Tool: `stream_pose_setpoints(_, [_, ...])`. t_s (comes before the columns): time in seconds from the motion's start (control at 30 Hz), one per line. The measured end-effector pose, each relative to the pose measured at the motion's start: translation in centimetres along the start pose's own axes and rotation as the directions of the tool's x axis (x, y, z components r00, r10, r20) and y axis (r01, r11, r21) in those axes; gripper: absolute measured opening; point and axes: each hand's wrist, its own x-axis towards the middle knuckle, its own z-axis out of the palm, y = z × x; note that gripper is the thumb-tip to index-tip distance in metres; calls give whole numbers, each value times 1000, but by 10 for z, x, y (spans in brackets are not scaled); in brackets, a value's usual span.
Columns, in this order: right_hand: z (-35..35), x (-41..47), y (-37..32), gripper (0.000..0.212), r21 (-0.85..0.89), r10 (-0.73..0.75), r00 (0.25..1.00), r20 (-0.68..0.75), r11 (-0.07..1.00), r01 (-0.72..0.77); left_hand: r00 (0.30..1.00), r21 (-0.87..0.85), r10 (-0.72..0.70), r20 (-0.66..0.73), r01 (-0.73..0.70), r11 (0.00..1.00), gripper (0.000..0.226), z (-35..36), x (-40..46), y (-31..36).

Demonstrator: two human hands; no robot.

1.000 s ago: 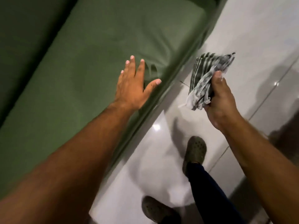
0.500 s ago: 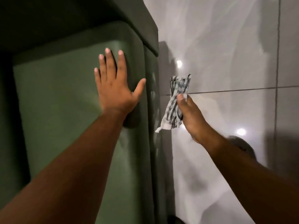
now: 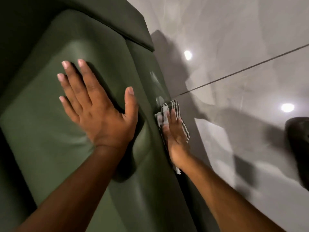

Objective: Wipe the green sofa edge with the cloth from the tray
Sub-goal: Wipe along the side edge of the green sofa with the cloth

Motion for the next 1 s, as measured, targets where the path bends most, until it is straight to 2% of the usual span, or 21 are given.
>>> stream_pose_setpoints(0.1, [1, 13, 11, 64, -111, 8, 1000, -27, 994, -11, 1000, -24, 2, -2, -2, 1000, 89, 1, -1, 1])
stream_pose_setpoints(0.17, [1, 22, 10, 77, -79, 59, 997, -47, 995, -62, 1000, -25, -2, -1, 2, 1000, 90, 1, 0, 3])
stream_pose_setpoints(0.3, [0, 66, -10, 71, -49, 98, 990, -96, 993, -103, 1000, -11, -22, -8, 21, 1000, 92, 4, 0, 4])
stream_pose_setpoints(0.5, [5, 164, -63, 65, -1, -94, 993, -73, 996, 94, 1000, 43, -29, -2, 29, 999, 97, 10, 1, 2])
stream_pose_setpoints(0.63, [1, 140, -61, 63, 81, -177, 981, -81, 980, 184, 999, 22, -31, -18, 31, 999, 96, 7, 0, 6])
stream_pose_setpoints(0.7, [-2, 101, -44, 62, 93, -171, 983, -66, 980, 176, 1000, 7, -16, -15, 17, 1000, 95, 4, 0, 7])
stream_pose_setpoints(0.8, [-5, 34, 3, 52, 97, -161, 986, 45, 983, 156, 1000, -6, -7, 2, 7, 1000, 94, 1, 0, 7])
stream_pose_setpoints(0.9, [-3, 20, 30, 51, 78, -86, 996, 4, 993, 85, 1000, 6, -7, 13, 7, 1000, 94, 2, 0, 6])
stream_pose_setpoints(1.0, [-4, 54, 19, 65, 47, 20, 999, -35, 999, -19, 1000, 6, -2, 4, 2, 1000, 97, 7, 0, 8])
